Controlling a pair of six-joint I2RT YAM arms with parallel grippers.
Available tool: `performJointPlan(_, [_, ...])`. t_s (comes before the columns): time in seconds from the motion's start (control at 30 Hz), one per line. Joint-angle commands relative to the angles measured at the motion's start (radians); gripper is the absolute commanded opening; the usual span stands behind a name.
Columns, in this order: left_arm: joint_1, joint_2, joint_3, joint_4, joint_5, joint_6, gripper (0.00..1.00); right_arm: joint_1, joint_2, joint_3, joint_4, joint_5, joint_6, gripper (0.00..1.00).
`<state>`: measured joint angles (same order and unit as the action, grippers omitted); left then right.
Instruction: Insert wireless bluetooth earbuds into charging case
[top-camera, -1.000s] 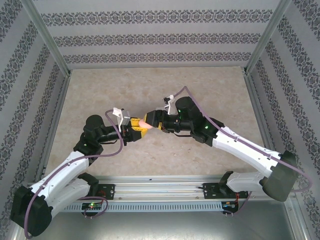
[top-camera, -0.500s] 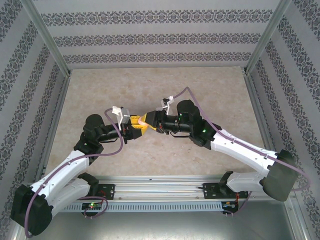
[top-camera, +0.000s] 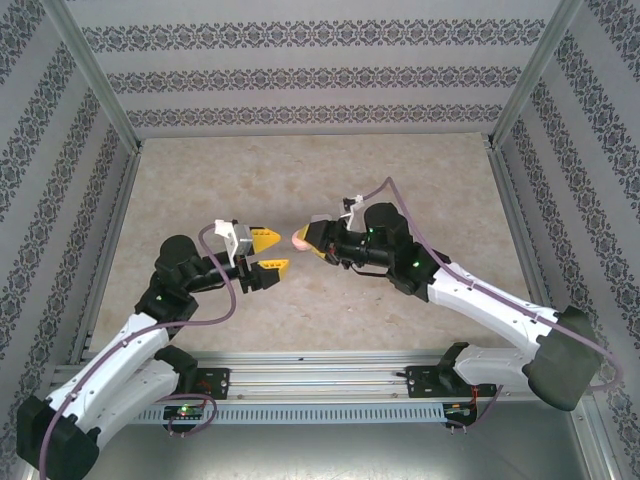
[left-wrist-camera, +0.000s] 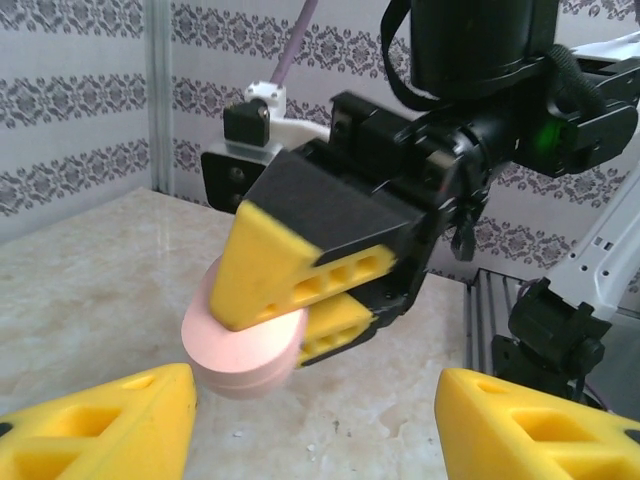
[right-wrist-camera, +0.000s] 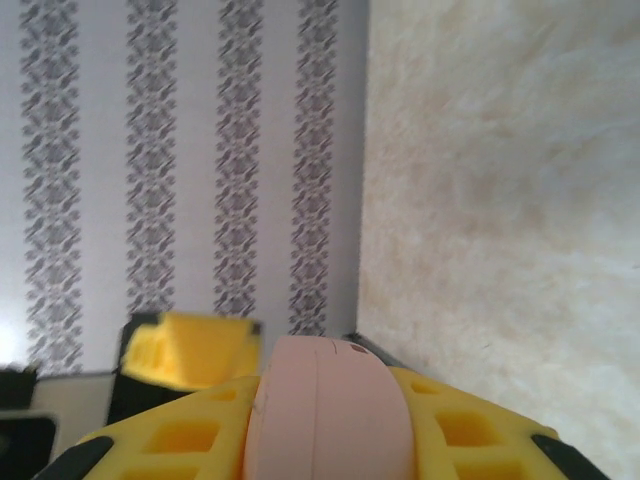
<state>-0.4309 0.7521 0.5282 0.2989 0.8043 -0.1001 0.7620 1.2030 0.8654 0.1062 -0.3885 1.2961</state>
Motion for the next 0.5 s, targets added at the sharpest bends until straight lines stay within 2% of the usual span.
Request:
performJointPlan(0.0, [-0.011,-0.043,-0.022,-0.051,-0.064,0.051,0.61,-0.021,-0.004,-0.005,-0.088,0.053,-0.076,0.18])
performJointPlan(0.13, [-0.011,-0.074,-0.08,-0.075,-0.16,0.057,0.61,-0.047,0.065,-0.024,-0.124,0.065,-0.136,0.18])
performJointPlan(0.3, [-0.011,-0.089,-0.115,-0.086,-0.219,0.046,0.61,-0.066,0.213,-0.024,-0.075,0.053,-0.175,0.17])
performJointPlan(0.47, [-0.01,-0.108,-0.126,-0.131,-0.259,0.062,0.6,-0.08,0.417,0.025,0.043,-0.043,-0.165,0.17])
